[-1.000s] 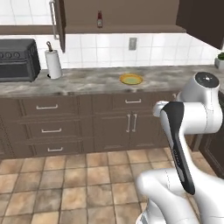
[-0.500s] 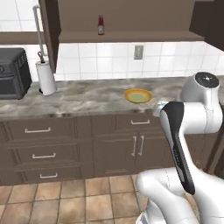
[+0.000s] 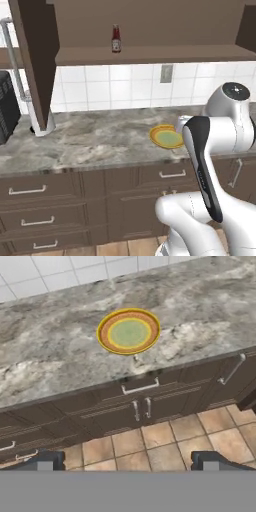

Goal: Move the hot dog bun to the plate on the dining table and place the condiment next to that plate. Then navigate to the fridge and take the sausage and place it on the plate as well.

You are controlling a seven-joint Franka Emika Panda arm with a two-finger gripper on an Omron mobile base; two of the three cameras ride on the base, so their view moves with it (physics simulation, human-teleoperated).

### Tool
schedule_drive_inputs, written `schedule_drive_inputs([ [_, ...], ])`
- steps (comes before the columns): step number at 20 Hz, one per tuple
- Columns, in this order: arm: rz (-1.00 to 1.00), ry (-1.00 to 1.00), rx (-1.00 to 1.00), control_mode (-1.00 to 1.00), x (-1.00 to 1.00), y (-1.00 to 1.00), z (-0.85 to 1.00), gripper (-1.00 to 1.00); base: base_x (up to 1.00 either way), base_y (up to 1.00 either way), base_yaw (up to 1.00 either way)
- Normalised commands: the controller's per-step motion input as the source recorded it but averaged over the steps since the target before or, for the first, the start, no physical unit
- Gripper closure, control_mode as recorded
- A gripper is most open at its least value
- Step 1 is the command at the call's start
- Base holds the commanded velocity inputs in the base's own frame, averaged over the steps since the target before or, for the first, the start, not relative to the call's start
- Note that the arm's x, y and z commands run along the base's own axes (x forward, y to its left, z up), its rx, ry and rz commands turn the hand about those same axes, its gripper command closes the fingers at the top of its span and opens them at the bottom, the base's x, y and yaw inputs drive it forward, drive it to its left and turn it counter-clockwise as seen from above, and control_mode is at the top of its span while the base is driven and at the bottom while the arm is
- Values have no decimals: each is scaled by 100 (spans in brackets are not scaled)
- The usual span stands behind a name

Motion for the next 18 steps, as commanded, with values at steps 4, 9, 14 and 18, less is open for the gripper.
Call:
schedule_drive_inputs([
  [4,0,0,0,100,0,0,0,-100,100,6,-20],
  [9,0,0,0,100,0,0,0,-100,99,12,-7],
  [14,4,-4,1,-100,13,0,8,-100,76,0,10],
  [18,26,-37,2,-100,18,3,67,-100,0,0,0],
])
